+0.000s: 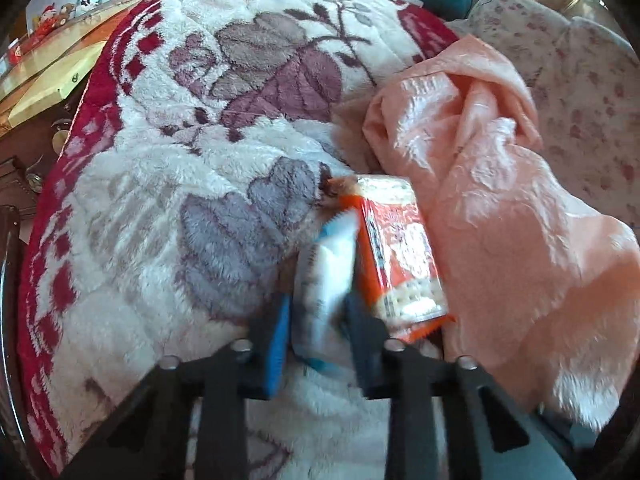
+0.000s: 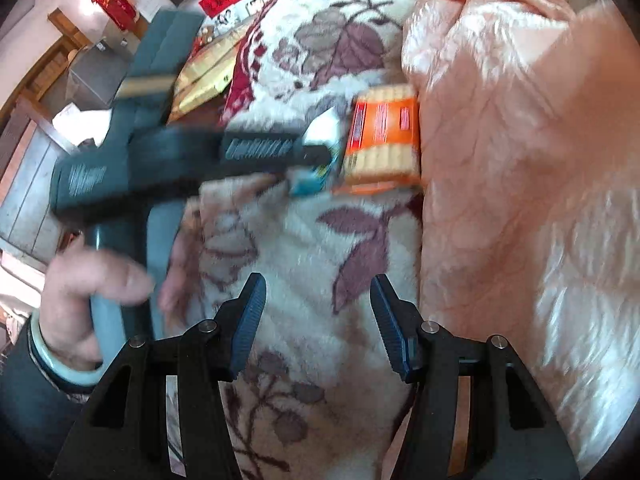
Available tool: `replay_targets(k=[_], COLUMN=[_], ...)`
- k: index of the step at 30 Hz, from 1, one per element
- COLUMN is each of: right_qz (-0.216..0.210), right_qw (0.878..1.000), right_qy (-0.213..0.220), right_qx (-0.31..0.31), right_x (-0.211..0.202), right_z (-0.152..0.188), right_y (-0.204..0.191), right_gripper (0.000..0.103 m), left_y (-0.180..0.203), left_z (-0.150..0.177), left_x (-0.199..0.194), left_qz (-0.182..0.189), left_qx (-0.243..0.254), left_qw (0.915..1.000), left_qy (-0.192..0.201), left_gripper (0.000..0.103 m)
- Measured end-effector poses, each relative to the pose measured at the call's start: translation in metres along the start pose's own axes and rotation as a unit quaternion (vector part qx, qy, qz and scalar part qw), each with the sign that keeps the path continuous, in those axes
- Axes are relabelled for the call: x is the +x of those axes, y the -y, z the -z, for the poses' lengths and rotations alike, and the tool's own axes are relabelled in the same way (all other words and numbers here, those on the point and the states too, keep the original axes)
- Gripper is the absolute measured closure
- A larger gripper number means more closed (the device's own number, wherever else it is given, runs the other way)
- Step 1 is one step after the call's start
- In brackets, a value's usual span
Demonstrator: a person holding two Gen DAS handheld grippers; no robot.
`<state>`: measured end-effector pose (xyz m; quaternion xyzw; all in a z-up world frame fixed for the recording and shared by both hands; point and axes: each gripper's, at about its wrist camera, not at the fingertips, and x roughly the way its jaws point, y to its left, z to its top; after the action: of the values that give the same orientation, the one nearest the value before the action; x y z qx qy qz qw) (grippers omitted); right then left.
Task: Organize snacks
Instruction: 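Grasp the white-blue wrapped snack with the left gripper while the right grasps the orange cracker pack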
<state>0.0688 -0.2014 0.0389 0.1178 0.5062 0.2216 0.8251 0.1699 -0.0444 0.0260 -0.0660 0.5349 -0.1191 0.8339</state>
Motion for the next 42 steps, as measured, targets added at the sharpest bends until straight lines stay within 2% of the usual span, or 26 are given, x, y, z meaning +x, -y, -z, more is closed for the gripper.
replay_targets(k=[5, 9, 12, 14, 16, 19, 22, 26, 29, 30, 32, 34, 35, 38, 42], right_qz=[0.022, 0.045, 0.062, 0.07, 0.076, 0.073, 0.07, 0.07, 0.057, 0.056, 0.053, 0.048, 0.047, 0.035, 0.057], right_qw=[0.999, 0.999, 0.998, 0.997, 0.997, 0.997, 0.998, 0.998, 0.998, 0.998, 0.998, 0.998, 0.998, 0.999, 0.998], right_qy=[0.028, 0.022, 0.012, 0.0, -0.006, -0.006, -0.003, -0.004, 0.002, 0.003, 0.006, 0.006, 0.006, 0.005, 0.006], right_qx=[-0.018, -0.018, -0.018, -0.018, -0.017, -0.011, -0.006, 0.009, 0.026, 0.027, 0.029, 0.032, 0.031, 0.021, -0.011], right_x=[-0.003, 0.009, 0.023, 0.033, 0.039, 0.043, 0.041, 0.039, 0.032, 0.031, 0.027, 0.027, 0.027, 0.029, 0.04], right_z=[-0.037, -0.061, -0.077, -0.083, -0.088, -0.091, -0.091, -0.089, -0.09, -0.09, -0.09, -0.09, -0.089, -0.089, -0.093], right_y=[-0.005, -0.001, 0.006, 0.011, 0.015, 0.018, 0.022, 0.029, 0.033, 0.033, 0.034, 0.035, 0.034, 0.029, 0.017], right_gripper=[0.049, 0.049, 0.049, 0.049, 0.049, 0.049, 0.049, 0.049, 0.049, 0.049, 0.049, 0.049, 0.049, 0.049, 0.049], left_y=[-0.015, -0.027, -0.025, -0.026, -0.028, -0.037, -0.04, -0.03, -0.019, -0.016, -0.013, -0.012, -0.01, -0.012, -0.036], left_z=[0.01, 0.01, 0.008, 0.005, 0.003, -0.001, -0.005, -0.009, -0.011, -0.012, -0.012, -0.014, -0.013, -0.008, 0.003], left_x=[-0.021, -0.024, -0.023, -0.019, -0.015, -0.005, 0.001, 0.005, 0.013, 0.014, 0.016, 0.015, 0.014, 0.001, -0.018], left_qz=[0.011, 0.029, 0.022, 0.019, 0.011, 0.008, 0.01, -0.003, -0.031, -0.039, -0.042, -0.017, -0.01, -0.014, 0.017], left_qx=[-0.003, -0.014, -0.009, -0.01, -0.023, -0.055, -0.081, -0.067, -0.041, -0.033, -0.026, -0.02, -0.014, -0.004, -0.046], left_qw=[0.9998, 0.9994, 0.9996, 0.9997, 0.9996, 0.9984, 0.9967, 0.9977, 0.9986, 0.9986, 0.9987, 0.9995, 0.9997, 0.9999, 0.9988], left_qy=[0.014, 0.01, 0.013, 0.012, 0.01, 0.005, 0.0, -0.003, -0.013, -0.015, -0.016, -0.019, -0.019, -0.003, 0.007], left_gripper=[0.079, 0.079, 0.076, 0.073, 0.052, 0.04, 0.036, 0.035, 0.035, 0.035, 0.046, 0.072, 0.076, 0.079, 0.079])
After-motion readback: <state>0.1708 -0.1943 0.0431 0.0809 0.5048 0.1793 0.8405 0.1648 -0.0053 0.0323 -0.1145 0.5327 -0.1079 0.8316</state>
